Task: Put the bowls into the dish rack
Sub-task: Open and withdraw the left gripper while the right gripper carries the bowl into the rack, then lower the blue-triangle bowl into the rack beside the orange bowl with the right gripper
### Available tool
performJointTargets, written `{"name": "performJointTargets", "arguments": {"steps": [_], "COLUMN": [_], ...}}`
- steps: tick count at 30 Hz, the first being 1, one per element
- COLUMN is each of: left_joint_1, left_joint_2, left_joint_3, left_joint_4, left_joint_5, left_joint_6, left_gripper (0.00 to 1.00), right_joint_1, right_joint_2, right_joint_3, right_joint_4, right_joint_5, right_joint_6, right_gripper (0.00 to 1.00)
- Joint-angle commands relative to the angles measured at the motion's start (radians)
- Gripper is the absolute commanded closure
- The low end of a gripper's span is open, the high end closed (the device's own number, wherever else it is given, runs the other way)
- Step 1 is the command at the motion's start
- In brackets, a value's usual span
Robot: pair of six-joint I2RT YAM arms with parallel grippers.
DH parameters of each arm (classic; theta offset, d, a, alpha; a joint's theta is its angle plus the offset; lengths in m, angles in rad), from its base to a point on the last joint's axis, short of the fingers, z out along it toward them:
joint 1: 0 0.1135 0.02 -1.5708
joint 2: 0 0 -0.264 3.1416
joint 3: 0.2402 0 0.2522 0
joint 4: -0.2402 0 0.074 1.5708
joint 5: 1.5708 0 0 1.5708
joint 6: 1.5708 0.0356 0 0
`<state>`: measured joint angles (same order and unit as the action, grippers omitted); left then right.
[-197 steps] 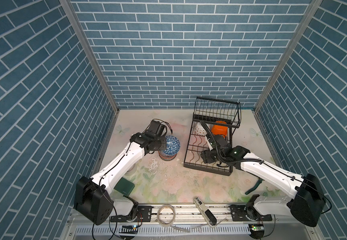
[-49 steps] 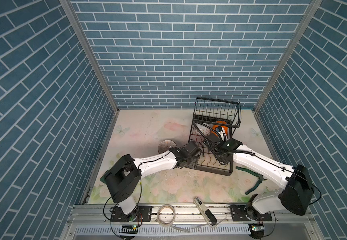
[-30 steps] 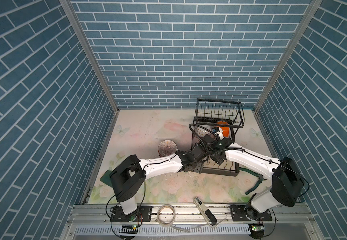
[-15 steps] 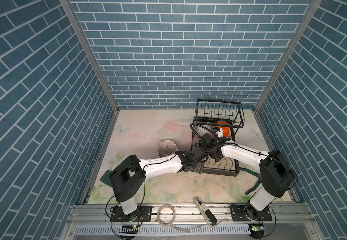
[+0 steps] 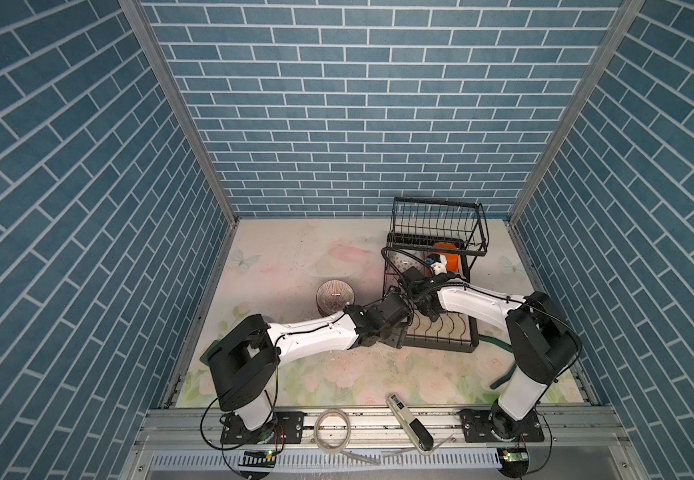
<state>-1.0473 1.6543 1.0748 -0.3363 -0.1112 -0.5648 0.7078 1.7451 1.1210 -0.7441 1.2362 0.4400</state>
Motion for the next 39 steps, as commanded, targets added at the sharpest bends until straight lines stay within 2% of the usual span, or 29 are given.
{"name": "performJointTargets", "arguments": {"steps": [1,21,39], "left_joint_1": [-0.009,-0.008,-0.009], "left_joint_2": [-0.029,-0.168,-0.309], "left_joint_3": [-0.02,-0.152,-0.28], "left_joint_4": [0.025,0.119,0.166], "left_joint_5": [-0.011,-0.044,-0.137], "left_joint_6": [0.006,0.002,-0.004], "left_gripper": [0.22,0.22,0.2], "right_joint_1": [-0.009,-0.051,-0.057], "right_joint_2": [0.012,0.111,0.232], "right_joint_3": [0.03,0.101,0.205], "right_joint_4": [0.005,0.074,-0.049], "right_joint_5": [0.088,0.078,0.119], "right_joint_6": [0.046,0.037,0.111], "right_gripper": [1.0,1.0,1.0]}}
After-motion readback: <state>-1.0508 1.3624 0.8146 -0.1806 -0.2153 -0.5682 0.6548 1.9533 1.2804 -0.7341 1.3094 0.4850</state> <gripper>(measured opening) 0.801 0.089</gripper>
